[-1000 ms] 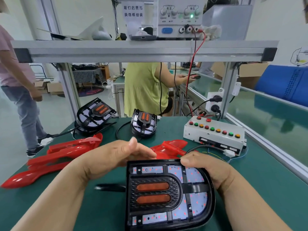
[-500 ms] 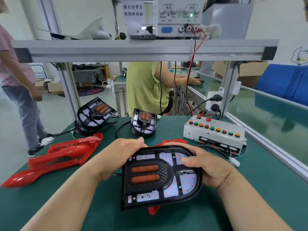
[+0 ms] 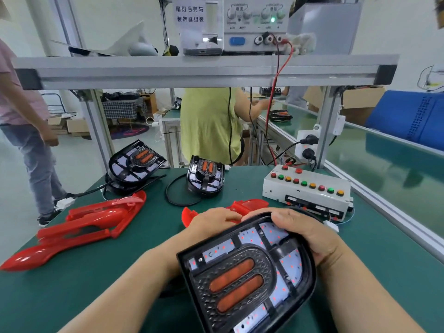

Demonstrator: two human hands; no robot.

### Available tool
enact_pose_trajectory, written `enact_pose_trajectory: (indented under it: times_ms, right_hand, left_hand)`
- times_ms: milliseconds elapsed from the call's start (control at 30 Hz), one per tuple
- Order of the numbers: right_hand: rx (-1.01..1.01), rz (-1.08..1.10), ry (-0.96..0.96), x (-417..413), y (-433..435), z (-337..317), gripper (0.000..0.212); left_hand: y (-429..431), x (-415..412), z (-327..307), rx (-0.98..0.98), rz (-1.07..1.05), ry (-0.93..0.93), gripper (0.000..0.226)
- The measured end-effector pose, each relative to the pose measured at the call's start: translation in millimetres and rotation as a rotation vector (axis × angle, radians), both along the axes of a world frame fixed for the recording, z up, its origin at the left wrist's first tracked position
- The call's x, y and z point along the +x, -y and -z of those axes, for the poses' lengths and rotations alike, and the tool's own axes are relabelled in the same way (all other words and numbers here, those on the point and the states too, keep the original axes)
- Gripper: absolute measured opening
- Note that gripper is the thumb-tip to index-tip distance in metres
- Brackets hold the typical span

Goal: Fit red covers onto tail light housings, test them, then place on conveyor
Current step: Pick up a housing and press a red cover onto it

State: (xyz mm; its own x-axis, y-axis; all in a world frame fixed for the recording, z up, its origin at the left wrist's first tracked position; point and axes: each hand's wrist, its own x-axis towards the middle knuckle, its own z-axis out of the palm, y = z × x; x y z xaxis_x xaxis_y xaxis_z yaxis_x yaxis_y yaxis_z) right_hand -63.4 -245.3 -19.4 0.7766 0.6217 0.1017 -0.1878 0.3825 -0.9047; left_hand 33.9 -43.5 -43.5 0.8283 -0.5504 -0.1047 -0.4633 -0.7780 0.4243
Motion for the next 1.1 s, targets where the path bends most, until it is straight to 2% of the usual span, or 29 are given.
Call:
enact_pose_trajectory:
  times_ms: [133, 233, 333, 467, 533, 600, 667, 767, 833, 900, 1033, 1100]
  right_hand:
    - [0.041, -0.077, 0.015, -0.3, -2.0, -2.6, 0.043]
    - [-0.029, 0.0, -0.003, 0.9, -0.7, -1.3, 0.052]
    - [-0.094, 0.031, 0.004, 2.5, -0.2, 1.1, 0.058]
    - [-0.145, 0.034, -0.029, 4.4, -1.2, 0.3, 0.063]
    - [-0.164, 0.038, -0.046, 5.4, -0.5, 0.4, 0.06]
    - [-0.181, 0.052, -0.064, 7.1, 2.2, 2.1, 0.047]
    - [-0.19, 0.069, -0.081, 9.4, 5.7, 4.9, 0.036]
    - [-0.192, 0.073, -0.108, 11.1, 10.2, 6.3, 0.035]
    - [-0.204, 0.066, -0.127, 11.3, 11.2, 7.0, 0.037]
    - [-0.221, 0.062, -0.141, 11.0, 10.6, 8.0, 0.037]
    - [-0.254, 0.069, -0.15, 11.4, 8.9, 10.4, 0.042]
    - [-0.252, 0.071, -0.145, 12.4, 9.4, 11.1, 0.044]
  left_hand:
    - [-1.2, 8.3, 22.2, 0.143, -0.073, 0.137, 0.035]
    - [-25.7, 1.7, 15.1, 0.171, -0.018, 0.22, 0.037]
    - [-57.2, -12.4, 10.6, 0.032, 0.064, 0.382, 0.044]
    - [-60.1, -25.8, 4.2, -0.02, 0.001, 0.412, 0.054]
    - [-56.4, -29.5, 1.8, -0.074, -0.037, 0.414, 0.061]
    - [-57.9, -33.9, -2.2, -0.198, -0.088, 0.399, 0.066]
    - [-65.4, -39.3, -9.6, -0.299, -0.149, 0.362, 0.056]
    - [-81.8, -44.9, -20.6, -0.371, -0.256, 0.325, 0.025]
    - [-89.1, -46.3, -24.6, -0.4, -0.305, 0.287, 0.014]
    - [-87.4, -46.8, -23.5, -0.412, -0.312, 0.274, 0.012]
    - [-65.6, -45.6, -9.3, -0.432, -0.377, 0.394, 0.006]
    - [-53.6, -43.2, -6.7, -0.393, -0.299, 0.4, 0.025]
